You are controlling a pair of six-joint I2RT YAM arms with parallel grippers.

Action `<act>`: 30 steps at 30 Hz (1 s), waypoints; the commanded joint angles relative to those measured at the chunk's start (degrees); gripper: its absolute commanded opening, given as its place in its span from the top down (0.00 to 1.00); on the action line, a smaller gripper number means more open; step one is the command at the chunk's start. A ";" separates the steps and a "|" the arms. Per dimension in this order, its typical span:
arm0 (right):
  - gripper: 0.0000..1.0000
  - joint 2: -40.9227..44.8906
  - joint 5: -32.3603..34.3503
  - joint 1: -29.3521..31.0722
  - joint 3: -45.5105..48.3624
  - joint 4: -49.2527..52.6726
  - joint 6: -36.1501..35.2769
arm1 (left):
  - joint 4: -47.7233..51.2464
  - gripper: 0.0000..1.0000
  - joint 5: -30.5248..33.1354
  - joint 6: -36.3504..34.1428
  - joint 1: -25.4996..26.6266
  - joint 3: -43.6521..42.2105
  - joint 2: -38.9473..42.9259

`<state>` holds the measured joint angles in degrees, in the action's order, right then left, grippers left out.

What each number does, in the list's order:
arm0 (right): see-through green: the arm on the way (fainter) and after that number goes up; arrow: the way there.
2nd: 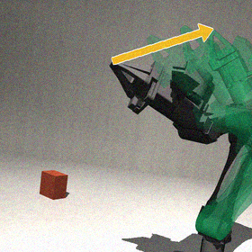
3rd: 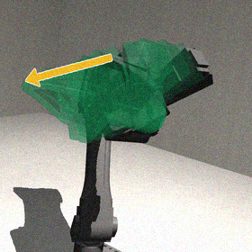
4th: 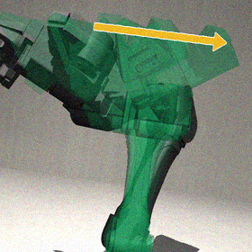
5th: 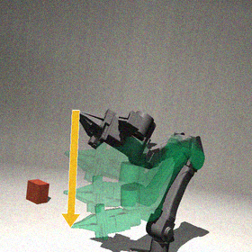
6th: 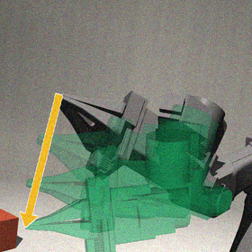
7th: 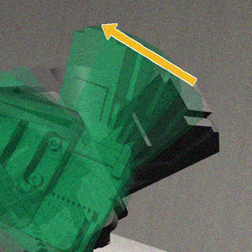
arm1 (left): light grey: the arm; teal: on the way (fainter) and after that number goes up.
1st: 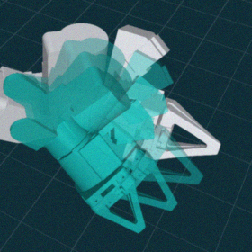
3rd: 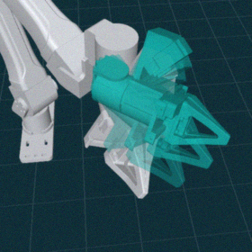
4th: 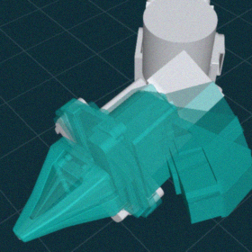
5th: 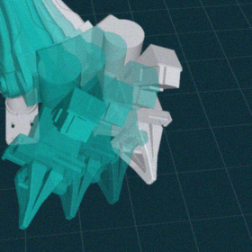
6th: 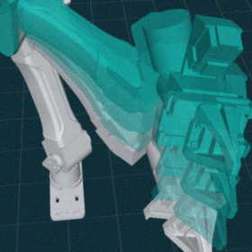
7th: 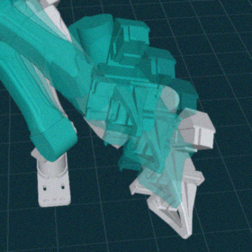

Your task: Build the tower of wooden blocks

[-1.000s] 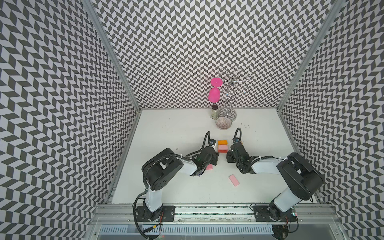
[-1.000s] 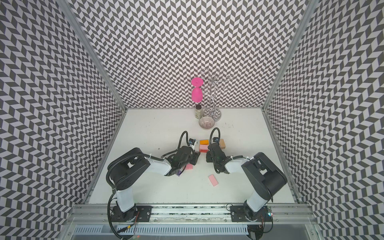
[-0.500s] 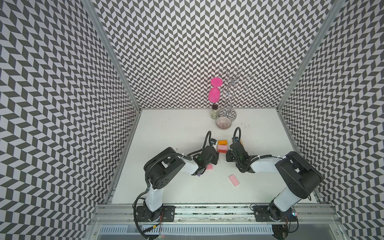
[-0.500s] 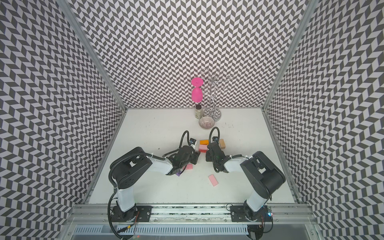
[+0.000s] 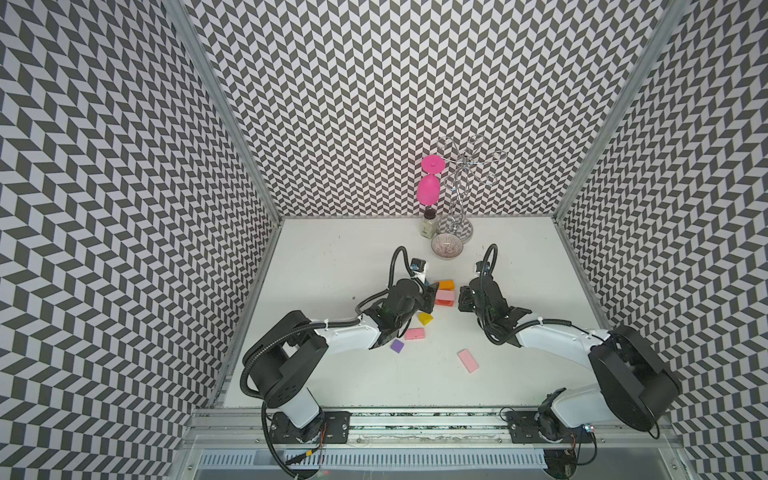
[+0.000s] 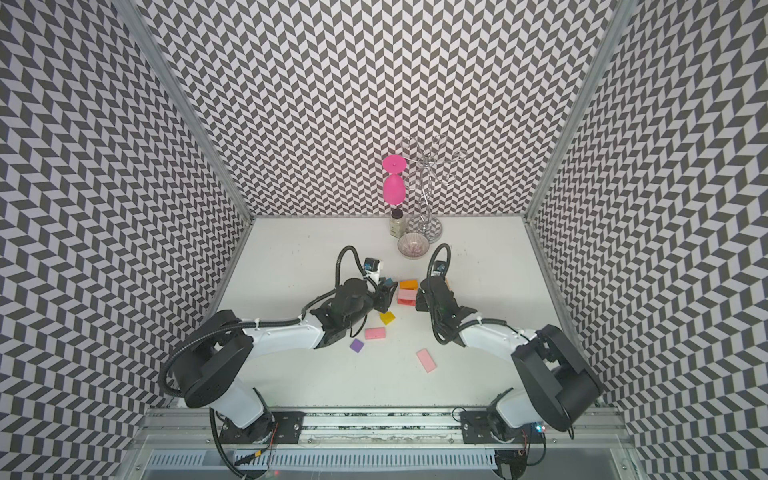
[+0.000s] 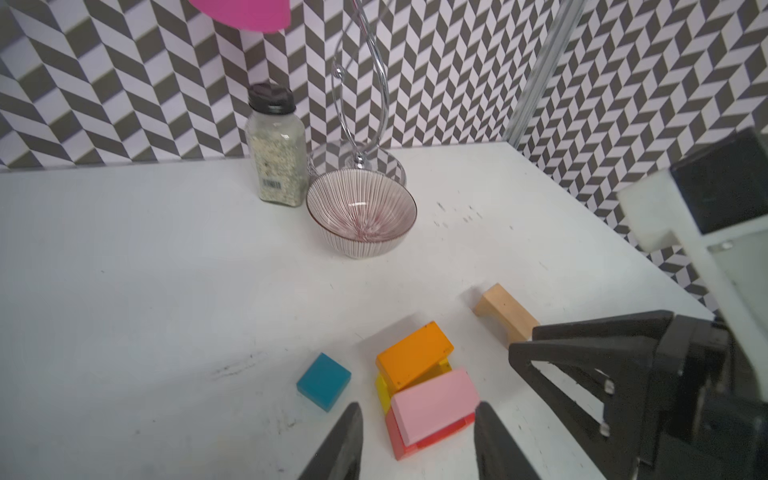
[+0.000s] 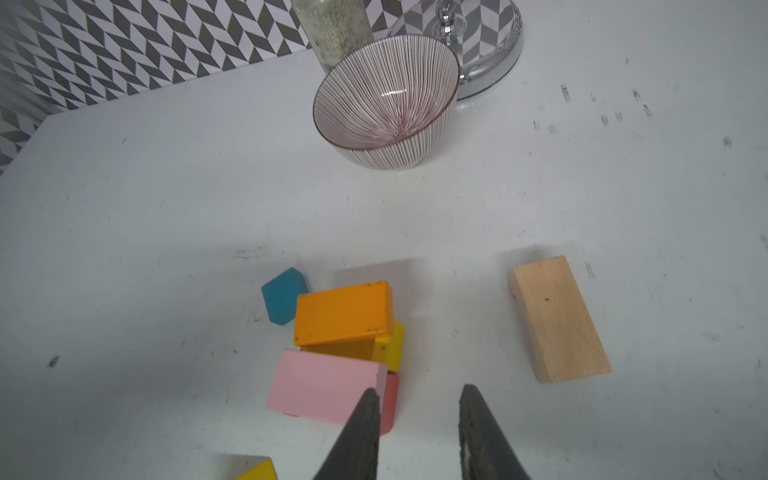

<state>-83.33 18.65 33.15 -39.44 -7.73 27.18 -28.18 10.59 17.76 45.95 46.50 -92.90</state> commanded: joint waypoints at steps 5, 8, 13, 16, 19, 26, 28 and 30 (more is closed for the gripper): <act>0.72 -12.18 -3.26 -3.41 -19.91 7.47 -2.24 | 10.96 0.55 -0.09 0.64 -5.88 11.50 -3.35; 0.73 -17.36 -4.18 -3.44 -26.39 10.48 -3.59 | 10.40 0.54 -0.84 0.13 -6.05 12.54 -5.34; 0.73 -22.53 -5.34 -3.43 -30.11 11.78 -3.97 | 10.33 0.55 -2.59 -0.11 -6.47 13.97 -8.58; 0.73 -24.43 -5.52 -3.49 -30.82 12.12 -3.98 | 9.39 0.55 -5.16 0.41 -6.88 14.10 -10.11; 0.73 -25.36 -5.73 -3.61 -30.71 11.65 -3.87 | 8.49 0.55 -8.93 1.40 -7.32 14.26 -11.49; 0.74 -25.63 -7.90 -4.65 -28.84 9.75 -3.03 | 4.92 0.55 -17.20 4.58 -9.04 13.62 -13.76; 0.74 -24.94 -8.47 -4.79 -27.33 8.59 -2.48 | 4.59 0.55 -18.09 6.56 -9.04 13.69 -14.39; 0.74 -24.22 -8.85 -4.85 -25.87 7.46 -1.82 | 4.55 0.55 -18.58 6.84 -9.04 13.83 -14.95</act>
<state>-108.90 10.94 28.67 -67.31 2.90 24.05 -21.54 -4.86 22.65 36.84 59.35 -106.96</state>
